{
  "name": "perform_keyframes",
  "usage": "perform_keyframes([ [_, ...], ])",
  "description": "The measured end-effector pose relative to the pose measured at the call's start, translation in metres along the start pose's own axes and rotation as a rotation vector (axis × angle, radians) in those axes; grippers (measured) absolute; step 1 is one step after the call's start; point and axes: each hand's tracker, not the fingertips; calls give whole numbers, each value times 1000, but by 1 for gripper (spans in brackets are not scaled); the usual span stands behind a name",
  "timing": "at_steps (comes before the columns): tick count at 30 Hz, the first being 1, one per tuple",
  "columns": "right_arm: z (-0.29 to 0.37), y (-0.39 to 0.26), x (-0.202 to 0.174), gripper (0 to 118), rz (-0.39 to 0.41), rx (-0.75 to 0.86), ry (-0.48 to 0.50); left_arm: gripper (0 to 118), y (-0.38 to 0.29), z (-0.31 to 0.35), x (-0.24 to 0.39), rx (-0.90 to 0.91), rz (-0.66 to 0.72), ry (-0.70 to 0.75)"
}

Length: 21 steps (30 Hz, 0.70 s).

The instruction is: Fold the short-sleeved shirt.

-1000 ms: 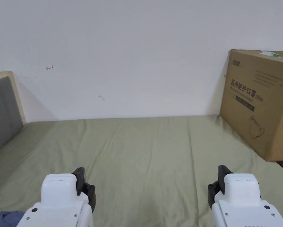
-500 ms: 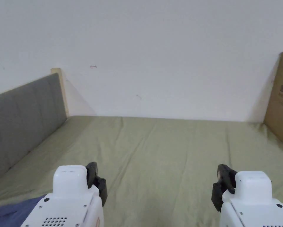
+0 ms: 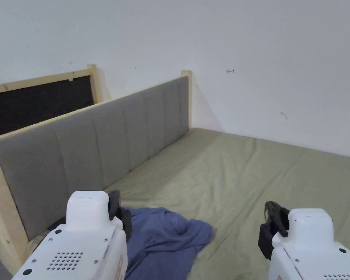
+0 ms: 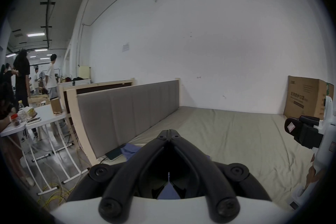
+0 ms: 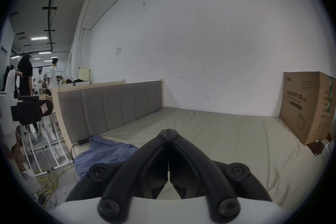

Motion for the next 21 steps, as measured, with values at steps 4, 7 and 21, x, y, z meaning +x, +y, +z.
perform_keyframes([
  [4, -4, -2, -8, 0, 1, -8, 12, 0, -5, -7, -5, -38, 1, 19],
  [7, -5, -5, -8, 0, 8, -20, 17, 0, -16, -36, -3, -161, -28, 15],
  [21, -30, -36, 6, 0, 30, -174, -9, 0, -187, -257, -16, -821, 53, -8],
])
